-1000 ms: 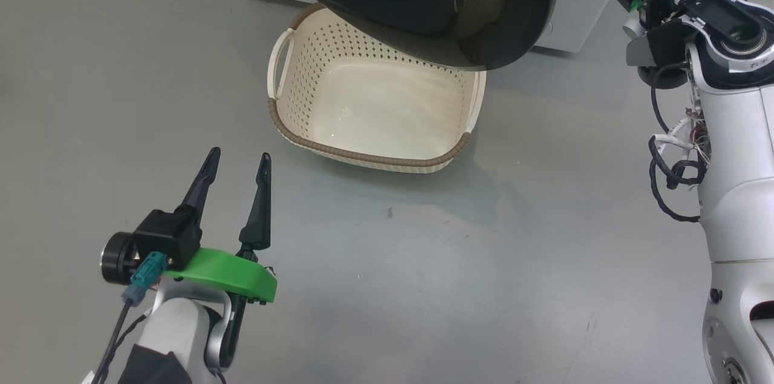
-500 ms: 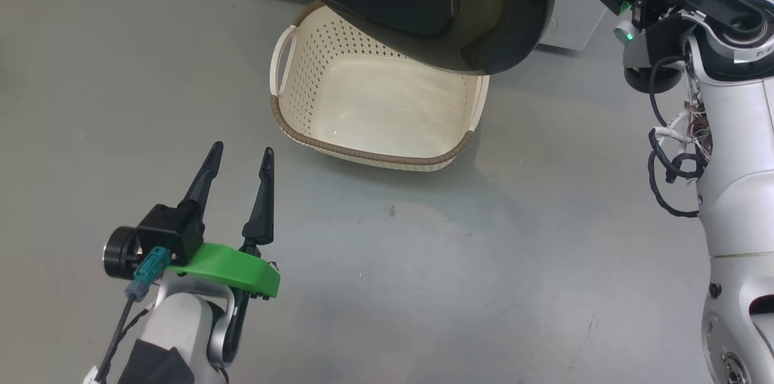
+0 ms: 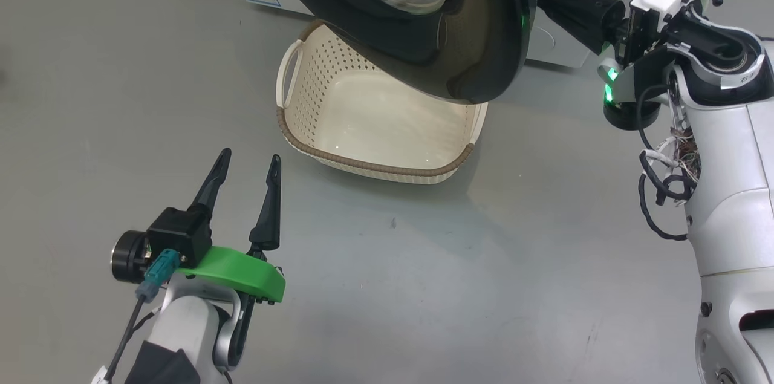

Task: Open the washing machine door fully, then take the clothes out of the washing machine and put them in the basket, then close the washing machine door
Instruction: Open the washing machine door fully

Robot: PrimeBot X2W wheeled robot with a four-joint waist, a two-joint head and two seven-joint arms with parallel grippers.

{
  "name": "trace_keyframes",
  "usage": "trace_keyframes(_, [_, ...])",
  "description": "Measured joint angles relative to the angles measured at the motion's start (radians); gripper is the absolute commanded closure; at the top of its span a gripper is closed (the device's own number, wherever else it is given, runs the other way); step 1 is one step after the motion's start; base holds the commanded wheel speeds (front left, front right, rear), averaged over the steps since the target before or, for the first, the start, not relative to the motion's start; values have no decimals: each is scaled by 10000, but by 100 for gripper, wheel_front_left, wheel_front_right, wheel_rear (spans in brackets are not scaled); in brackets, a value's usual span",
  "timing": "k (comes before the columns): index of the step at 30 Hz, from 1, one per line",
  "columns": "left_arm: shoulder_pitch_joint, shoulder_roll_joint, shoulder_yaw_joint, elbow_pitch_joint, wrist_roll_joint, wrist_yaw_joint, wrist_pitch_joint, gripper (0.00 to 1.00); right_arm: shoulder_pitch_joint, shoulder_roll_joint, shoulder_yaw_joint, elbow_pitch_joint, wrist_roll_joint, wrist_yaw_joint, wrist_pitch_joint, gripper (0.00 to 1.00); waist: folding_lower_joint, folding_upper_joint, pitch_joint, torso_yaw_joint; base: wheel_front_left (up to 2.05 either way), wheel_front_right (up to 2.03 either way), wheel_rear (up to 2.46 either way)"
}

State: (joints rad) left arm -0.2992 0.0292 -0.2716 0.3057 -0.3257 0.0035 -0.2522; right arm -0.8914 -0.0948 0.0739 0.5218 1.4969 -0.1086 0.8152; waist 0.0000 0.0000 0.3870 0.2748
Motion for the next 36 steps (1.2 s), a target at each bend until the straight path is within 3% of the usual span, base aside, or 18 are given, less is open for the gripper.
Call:
trace_keyframes(10, [22, -2, 105, 46, 8, 17, 0, 0, 438, 84, 136, 107, 441, -86, 500, 100, 0, 0, -442, 32, 0, 0, 0])
trace_keyframes(30, [78, 0, 136, 10, 19, 90, 0, 0, 999, 261, 1486, -199, 915, -176, 1223, 100, 0, 0, -626, -93, 0, 0, 0])
trace_keyframes(36, [79, 0, 94, -23, 15, 90, 0, 0, 1004, 203, 1914, -464, 1701, -178, 1129, 100, 0, 0, -540, -25, 0, 0, 0])
